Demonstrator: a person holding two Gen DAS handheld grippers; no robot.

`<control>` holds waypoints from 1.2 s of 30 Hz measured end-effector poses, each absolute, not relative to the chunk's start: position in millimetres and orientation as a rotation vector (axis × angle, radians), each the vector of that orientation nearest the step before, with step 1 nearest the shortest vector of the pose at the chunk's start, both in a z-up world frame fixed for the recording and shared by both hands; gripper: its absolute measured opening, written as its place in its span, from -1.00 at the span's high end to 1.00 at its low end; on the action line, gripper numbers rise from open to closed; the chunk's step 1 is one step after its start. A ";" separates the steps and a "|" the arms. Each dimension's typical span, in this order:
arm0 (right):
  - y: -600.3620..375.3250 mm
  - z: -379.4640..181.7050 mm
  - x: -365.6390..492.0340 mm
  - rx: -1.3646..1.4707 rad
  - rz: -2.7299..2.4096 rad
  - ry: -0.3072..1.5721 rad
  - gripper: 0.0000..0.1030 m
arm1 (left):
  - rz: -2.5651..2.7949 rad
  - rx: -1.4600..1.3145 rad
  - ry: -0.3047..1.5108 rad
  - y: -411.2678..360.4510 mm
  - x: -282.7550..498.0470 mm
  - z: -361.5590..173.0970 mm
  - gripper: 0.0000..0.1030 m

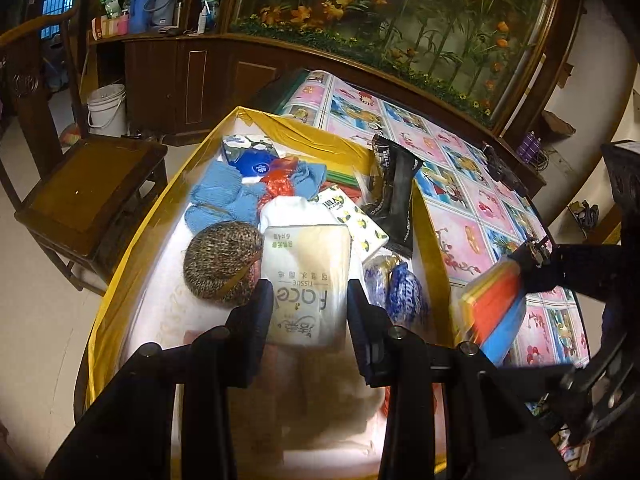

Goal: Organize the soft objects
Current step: 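Carry both soaps over the white box and open both tools to drop them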

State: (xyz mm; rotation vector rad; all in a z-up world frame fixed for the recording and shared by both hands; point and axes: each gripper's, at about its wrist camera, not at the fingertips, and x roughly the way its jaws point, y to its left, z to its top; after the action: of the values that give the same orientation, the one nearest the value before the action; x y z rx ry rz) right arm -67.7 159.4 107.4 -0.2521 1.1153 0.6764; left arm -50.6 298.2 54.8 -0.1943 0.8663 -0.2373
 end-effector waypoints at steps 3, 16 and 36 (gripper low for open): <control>174.2 98.8 -61.5 -0.257 0.681 1.127 -0.56 | -0.252 -0.203 0.881 298.0 -42.5 48.7 0.33; 208.9 73.4 -35.0 -0.283 0.669 1.144 -0.56 | -0.266 -0.369 0.817 330.4 -55.3 56.9 0.17; 204.3 75.3 -40.7 -0.205 0.655 1.048 -0.81 | -0.027 -0.247 0.721 324.2 -83.0 80.4 -0.30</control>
State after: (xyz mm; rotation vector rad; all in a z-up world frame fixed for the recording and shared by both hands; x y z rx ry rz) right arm -40.7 204.3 75.3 -0.2055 1.0476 0.6546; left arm -83.0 324.2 80.4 -0.2473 0.7213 -0.0272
